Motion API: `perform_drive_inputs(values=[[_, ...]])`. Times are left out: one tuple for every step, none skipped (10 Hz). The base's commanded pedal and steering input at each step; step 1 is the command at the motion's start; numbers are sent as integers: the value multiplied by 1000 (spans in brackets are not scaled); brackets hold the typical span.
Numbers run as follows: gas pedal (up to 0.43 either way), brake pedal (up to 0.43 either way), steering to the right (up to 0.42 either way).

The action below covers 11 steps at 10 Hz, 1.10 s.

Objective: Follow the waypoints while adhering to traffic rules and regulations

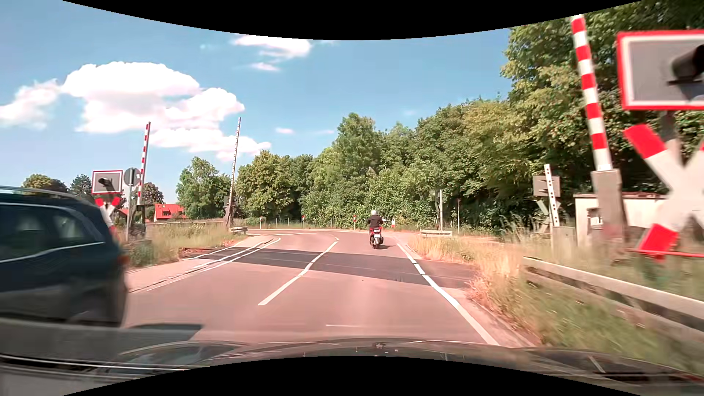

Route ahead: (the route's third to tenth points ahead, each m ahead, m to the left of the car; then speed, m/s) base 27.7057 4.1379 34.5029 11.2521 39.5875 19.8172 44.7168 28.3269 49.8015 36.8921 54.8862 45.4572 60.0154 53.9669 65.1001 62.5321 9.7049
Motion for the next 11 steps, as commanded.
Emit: perform_drive_inputs(values=[[79,12,-11],[98,12,-5],[110,12,-4],[110,12,-6],[110,12,-6],[110,12,-7],[110,12,-11],[130,12,-14],[138,12,-10],[130,12,-14],[118,12,-25]])
